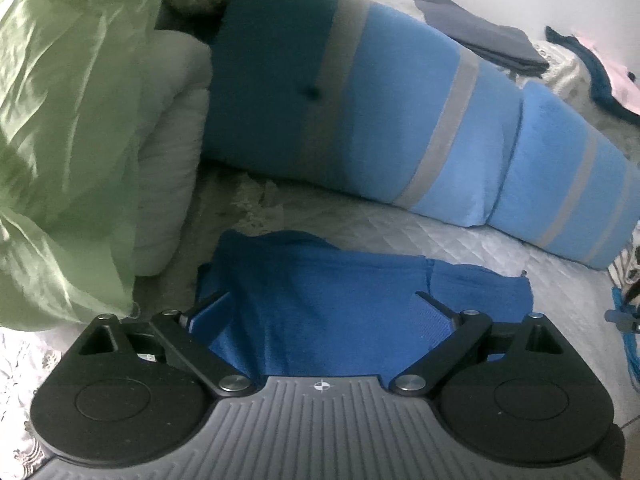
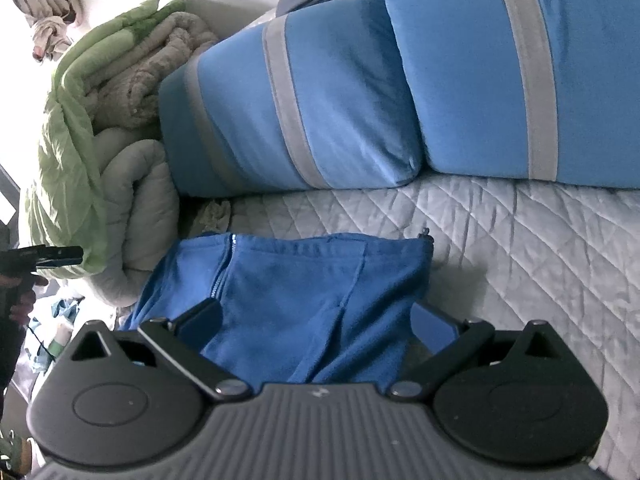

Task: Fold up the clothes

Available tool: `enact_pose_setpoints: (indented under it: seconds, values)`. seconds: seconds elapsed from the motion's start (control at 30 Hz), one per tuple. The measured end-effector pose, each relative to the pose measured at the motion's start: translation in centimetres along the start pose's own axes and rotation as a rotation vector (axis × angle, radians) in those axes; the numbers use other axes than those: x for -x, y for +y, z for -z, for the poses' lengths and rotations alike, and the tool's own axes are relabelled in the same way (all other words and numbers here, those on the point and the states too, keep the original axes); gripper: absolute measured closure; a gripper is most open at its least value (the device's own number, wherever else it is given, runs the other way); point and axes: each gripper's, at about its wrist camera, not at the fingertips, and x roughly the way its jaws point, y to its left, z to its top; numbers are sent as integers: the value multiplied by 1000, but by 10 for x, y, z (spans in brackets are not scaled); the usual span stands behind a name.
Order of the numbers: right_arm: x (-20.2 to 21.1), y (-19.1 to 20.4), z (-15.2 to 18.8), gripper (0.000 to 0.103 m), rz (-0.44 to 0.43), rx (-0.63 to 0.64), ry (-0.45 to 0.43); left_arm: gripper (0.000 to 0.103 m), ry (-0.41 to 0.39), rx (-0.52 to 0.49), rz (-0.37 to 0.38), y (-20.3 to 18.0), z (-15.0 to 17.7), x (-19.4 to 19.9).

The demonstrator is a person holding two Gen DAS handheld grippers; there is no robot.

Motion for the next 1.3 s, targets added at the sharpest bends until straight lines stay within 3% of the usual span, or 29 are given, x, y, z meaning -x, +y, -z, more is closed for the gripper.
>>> enact_pose_setpoints:
  seconds: [0.37, 0.83, 0.93, 1.13, 1.3]
  values:
    - [23, -15, 1, 0, 34, 7, -6, 6, -12, -76, 53, -55, 4, -1]
    - [80, -67, -8, 0, 141, -13, -28, 6, 48, -178, 76, -130, 7, -57]
    - [84, -77, -7, 0, 211, 0, -18, 6, 44, -182, 68, -140, 8, -65]
    - [81, -91, -3, 0, 530, 47, 16, 6, 45, -203, 27, -155, 12, -80]
    - [79, -108, 2, 0, 550, 8, 44, 6, 50, -202, 2, -157, 14, -97]
